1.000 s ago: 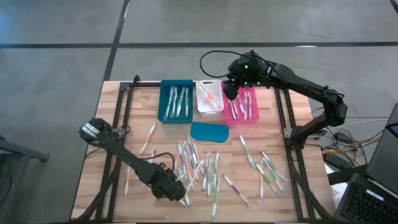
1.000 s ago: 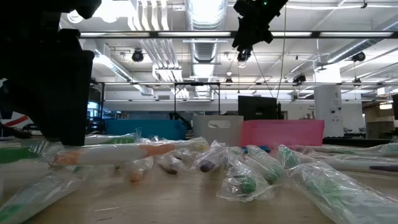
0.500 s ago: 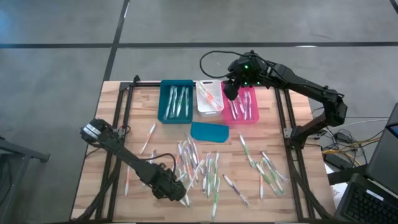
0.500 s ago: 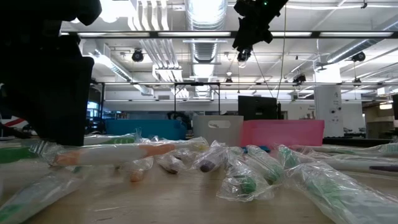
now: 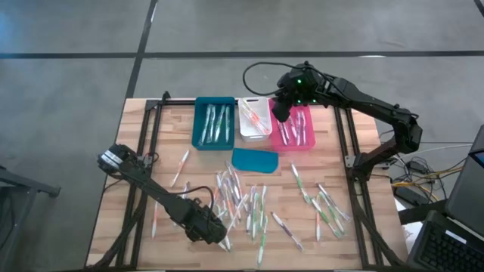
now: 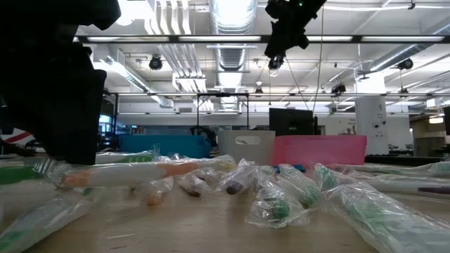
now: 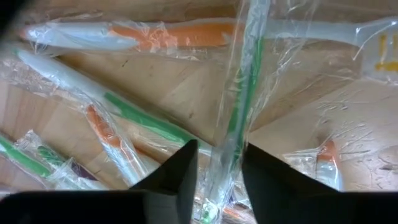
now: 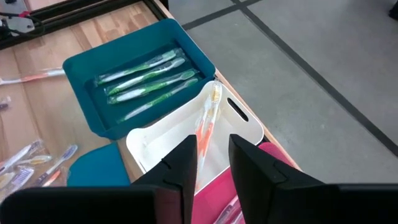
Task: Pick & Place Toothbrushes
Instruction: Put the green toothbrush into the blue bin
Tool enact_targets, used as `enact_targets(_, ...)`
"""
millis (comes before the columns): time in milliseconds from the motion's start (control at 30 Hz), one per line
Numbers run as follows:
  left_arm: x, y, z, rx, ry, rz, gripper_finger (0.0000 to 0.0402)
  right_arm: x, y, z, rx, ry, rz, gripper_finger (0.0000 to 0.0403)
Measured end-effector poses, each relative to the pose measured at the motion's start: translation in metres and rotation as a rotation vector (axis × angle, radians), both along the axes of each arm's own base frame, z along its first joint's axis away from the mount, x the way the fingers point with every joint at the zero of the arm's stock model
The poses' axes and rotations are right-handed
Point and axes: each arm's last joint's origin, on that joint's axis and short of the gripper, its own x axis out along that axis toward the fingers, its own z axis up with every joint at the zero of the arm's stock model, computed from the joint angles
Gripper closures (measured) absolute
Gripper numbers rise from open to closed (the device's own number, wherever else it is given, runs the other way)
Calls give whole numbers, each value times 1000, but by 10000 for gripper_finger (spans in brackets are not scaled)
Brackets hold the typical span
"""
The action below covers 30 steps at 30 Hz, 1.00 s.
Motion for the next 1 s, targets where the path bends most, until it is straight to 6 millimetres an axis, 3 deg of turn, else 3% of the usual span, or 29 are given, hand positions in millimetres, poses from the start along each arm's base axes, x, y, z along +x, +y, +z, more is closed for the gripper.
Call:
enact_targets(333,-5,1,2,61,-11,41,365,-1,0,-1,-2,15,8,338)
enact_targets(567,-13,4,17,47,-27,80,363,-1,0,-1,-6,18,13,344)
enact_targets(767,-22,9,48,-86,-103,212,366,-1,0,-3,-3,23,13,331)
enact_targets(1000,-35,21,104,-323,-268,380,373,-1,0,-9,5,39,12,306)
